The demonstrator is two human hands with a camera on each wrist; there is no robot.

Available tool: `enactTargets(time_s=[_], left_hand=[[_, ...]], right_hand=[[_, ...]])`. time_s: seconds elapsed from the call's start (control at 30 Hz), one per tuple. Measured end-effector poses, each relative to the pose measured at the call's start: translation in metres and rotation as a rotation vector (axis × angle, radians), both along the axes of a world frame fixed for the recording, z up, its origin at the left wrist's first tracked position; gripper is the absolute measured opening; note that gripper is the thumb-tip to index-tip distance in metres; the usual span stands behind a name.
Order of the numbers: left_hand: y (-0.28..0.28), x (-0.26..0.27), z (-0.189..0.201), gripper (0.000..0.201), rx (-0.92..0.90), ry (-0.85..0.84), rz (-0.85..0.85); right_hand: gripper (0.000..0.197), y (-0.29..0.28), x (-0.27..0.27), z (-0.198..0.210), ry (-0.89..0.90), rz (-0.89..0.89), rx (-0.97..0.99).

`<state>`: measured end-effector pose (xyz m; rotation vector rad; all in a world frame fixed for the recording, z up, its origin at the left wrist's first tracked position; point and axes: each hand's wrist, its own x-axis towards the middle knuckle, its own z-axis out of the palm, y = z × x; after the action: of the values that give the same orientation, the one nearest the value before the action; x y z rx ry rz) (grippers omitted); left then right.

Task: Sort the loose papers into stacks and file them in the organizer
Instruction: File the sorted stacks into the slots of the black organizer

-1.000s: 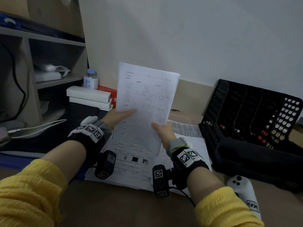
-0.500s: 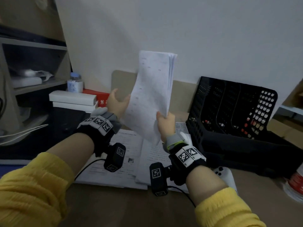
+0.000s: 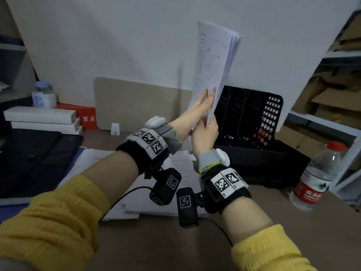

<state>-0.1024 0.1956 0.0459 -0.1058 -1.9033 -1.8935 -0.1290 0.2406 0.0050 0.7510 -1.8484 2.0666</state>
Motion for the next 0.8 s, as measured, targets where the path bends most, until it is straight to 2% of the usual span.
enactTargets(time_s=[0.07,0.2,0.43,0.63,0.7,0.8], left_hand=[[0.013,-0.005,0.002,0.097,0.020,0.011,-0.014],[0.034,-0.024,0.003,0.083,0.047,0.041,-0.073],[0.040,-0.062,-0.014,0.068,0.059,-0.051,-0.103],[0.028,-0.087,-0.002,0.081,0.075,-0.017,-0.092],[0.022,-0.095,0.003,0.078,0.083,-0.068,-0.091],[0.003,-0.112,-0.004,0.069,0.191,-0.262,-0.098]], right_hand=[[0.044,0.010,-0.008,0.001,-0.005,-0.023,-0.015],[0.043,0.032,-0.027,0.006,-0.011,-0.079,-0.048],[0.039,0.044,-0.065,-0.009,-0.081,-0.121,0.079],[0.034,0.038,-0.091,0.009,0.024,-0.187,0.126],[0.036,0.032,-0.099,0.011,0.043,-0.195,0.140],[0.040,0.018,-0.116,0.008,0.039,-0.178,0.168]])
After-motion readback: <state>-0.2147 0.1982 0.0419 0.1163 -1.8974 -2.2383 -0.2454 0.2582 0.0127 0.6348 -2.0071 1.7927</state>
